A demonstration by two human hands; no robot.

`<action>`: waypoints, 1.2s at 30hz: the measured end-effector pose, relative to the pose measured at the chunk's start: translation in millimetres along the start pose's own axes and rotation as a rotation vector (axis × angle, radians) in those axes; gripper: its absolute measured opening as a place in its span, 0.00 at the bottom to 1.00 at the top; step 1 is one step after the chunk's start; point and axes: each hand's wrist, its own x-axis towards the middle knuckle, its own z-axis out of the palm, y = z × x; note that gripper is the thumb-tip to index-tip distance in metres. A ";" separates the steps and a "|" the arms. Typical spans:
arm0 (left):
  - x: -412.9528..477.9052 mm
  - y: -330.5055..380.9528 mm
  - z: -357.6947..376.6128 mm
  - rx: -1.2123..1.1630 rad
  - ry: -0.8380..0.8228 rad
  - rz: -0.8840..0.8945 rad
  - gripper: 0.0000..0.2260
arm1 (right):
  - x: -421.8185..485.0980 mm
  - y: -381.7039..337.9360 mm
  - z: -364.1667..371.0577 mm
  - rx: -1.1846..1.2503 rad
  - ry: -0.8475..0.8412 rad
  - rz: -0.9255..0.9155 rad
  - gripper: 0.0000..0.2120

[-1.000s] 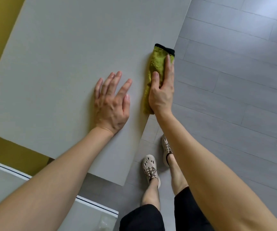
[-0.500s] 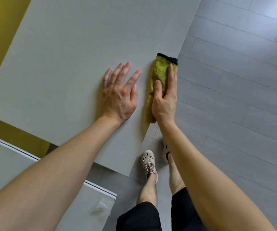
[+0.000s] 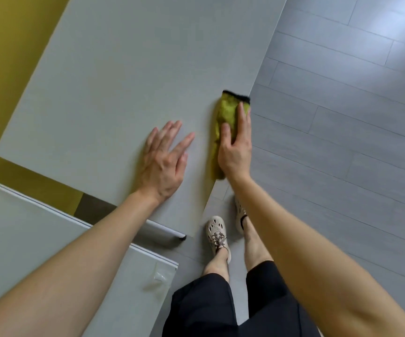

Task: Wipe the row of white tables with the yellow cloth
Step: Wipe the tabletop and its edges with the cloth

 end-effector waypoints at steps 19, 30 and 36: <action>-44.3 -0.2 2.1 0.069 0.079 -0.059 0.20 | -54.7 5.9 2.4 -0.007 -0.009 0.069 0.32; -68.1 4.8 -37.0 0.163 -0.368 -0.307 0.33 | -149.5 19.4 -8.2 0.038 -0.125 0.186 0.35; -52.5 -3.8 -57.7 0.021 -0.578 -0.346 0.41 | -265.7 35.6 -57.6 -0.076 -0.459 0.229 0.41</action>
